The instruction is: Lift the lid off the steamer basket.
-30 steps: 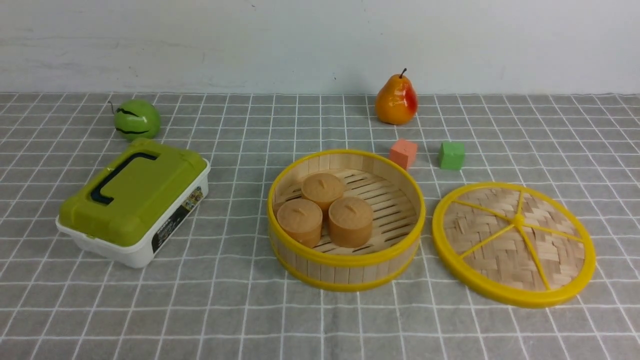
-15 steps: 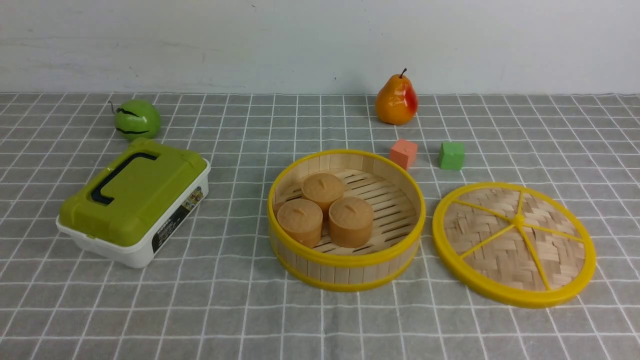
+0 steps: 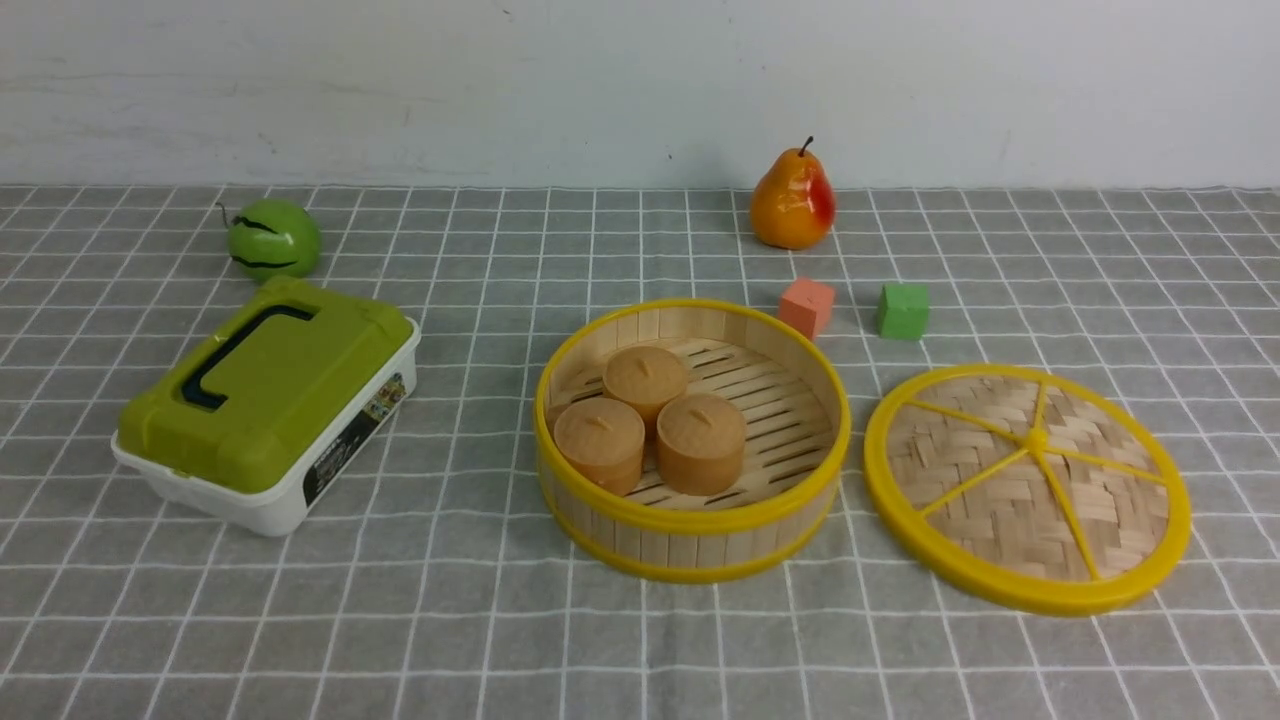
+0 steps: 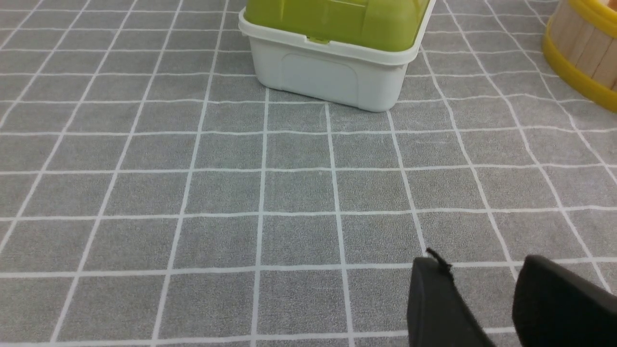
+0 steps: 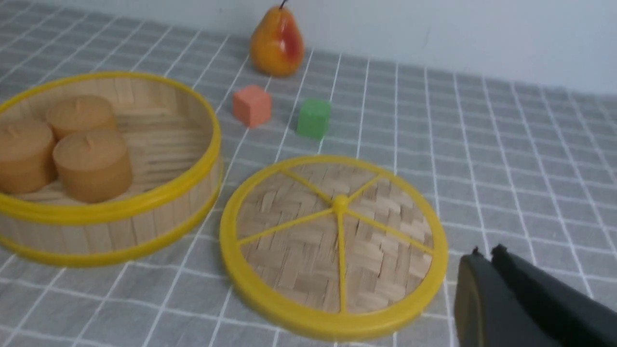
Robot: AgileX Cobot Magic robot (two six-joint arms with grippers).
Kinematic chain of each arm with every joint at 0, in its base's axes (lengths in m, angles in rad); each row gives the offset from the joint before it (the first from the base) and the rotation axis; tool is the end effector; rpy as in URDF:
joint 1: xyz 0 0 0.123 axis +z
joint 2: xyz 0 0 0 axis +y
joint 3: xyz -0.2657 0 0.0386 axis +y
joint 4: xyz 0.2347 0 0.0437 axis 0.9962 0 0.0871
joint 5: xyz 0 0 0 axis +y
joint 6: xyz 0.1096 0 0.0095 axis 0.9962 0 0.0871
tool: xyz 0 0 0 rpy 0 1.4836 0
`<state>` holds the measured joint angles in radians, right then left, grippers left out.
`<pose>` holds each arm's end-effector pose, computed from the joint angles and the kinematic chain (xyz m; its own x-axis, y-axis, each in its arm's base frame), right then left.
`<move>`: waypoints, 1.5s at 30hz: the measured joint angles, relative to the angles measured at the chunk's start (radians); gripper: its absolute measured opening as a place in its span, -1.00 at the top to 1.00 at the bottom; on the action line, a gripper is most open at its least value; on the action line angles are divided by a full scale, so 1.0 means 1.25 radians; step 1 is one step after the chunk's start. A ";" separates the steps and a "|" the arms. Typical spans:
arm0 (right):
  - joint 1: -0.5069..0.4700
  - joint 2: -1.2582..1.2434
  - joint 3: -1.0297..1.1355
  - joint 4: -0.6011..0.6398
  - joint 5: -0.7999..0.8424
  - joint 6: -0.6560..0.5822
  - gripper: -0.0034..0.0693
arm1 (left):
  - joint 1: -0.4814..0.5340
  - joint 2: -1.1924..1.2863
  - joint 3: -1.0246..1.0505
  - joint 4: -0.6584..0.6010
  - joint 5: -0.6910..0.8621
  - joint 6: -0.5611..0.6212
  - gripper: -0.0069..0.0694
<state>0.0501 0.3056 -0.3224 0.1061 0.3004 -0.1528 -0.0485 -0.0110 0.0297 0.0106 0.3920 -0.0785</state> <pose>0.0997 0.0085 0.2660 -0.1889 -0.0609 -0.9801 -0.0906 0.9949 -0.0444 0.0736 -0.0031 0.1629 -0.3198 -0.0532 -0.9460 0.0227 0.9977 -0.0638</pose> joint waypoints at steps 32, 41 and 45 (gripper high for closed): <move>-0.083 -0.253 0.277 -0.078 0.045 0.199 0.77 | 0.000 0.000 0.000 0.000 0.000 0.000 0.19; -0.095 -0.253 0.272 -0.043 0.072 0.199 0.75 | 0.000 0.000 0.000 0.000 0.000 0.000 0.19; -0.095 -0.253 0.272 -0.043 0.072 0.199 0.75 | 0.000 0.000 0.000 0.000 0.000 0.000 0.19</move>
<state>-0.0681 -0.0101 0.0170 0.0520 0.3904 0.0960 -0.0485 -0.0110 0.0297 0.0106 0.3920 -0.0785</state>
